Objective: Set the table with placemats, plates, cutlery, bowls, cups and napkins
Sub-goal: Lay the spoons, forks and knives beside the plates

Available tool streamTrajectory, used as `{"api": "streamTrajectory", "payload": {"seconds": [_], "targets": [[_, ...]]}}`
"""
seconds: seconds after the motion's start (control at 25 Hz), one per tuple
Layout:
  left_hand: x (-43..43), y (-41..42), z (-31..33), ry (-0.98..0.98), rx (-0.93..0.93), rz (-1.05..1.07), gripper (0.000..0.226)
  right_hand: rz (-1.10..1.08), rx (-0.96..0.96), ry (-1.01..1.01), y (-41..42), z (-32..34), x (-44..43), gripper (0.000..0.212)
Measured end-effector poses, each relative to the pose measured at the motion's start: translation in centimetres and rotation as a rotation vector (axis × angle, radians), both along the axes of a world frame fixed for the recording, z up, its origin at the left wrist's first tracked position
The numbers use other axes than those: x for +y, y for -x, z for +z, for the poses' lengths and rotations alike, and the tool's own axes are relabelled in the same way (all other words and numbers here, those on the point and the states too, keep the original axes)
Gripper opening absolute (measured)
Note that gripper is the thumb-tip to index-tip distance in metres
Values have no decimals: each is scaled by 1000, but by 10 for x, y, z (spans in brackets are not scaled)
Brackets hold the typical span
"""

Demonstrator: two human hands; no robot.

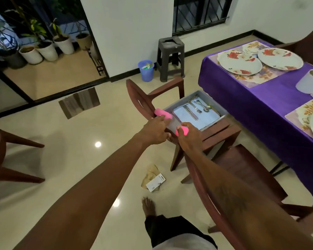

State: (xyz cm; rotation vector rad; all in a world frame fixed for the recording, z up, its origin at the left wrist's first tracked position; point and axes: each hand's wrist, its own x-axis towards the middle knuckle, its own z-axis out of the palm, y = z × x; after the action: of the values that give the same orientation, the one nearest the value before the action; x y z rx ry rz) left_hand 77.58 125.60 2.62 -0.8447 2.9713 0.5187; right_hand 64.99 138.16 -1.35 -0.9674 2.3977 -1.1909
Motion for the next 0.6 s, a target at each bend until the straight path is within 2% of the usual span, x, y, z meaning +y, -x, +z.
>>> {"api": "streamTrajectory", "payload": {"seconds": [0.12,0.32,0.4,0.6], "targets": [[-60,8,3,25,-22,-30,61,-43,-16,25,4,-8,-58,31],[-164,40,2,36,-129,-140,67,-137,-80,40,22,-12,-143,29],[-201,64,1,15,-112,-175,67,-179,-96,36,32,-9,-169,30],[-266,139,-27,46,-128,-348,50,-399,-175,-8,73,-41,-225,33]]}}
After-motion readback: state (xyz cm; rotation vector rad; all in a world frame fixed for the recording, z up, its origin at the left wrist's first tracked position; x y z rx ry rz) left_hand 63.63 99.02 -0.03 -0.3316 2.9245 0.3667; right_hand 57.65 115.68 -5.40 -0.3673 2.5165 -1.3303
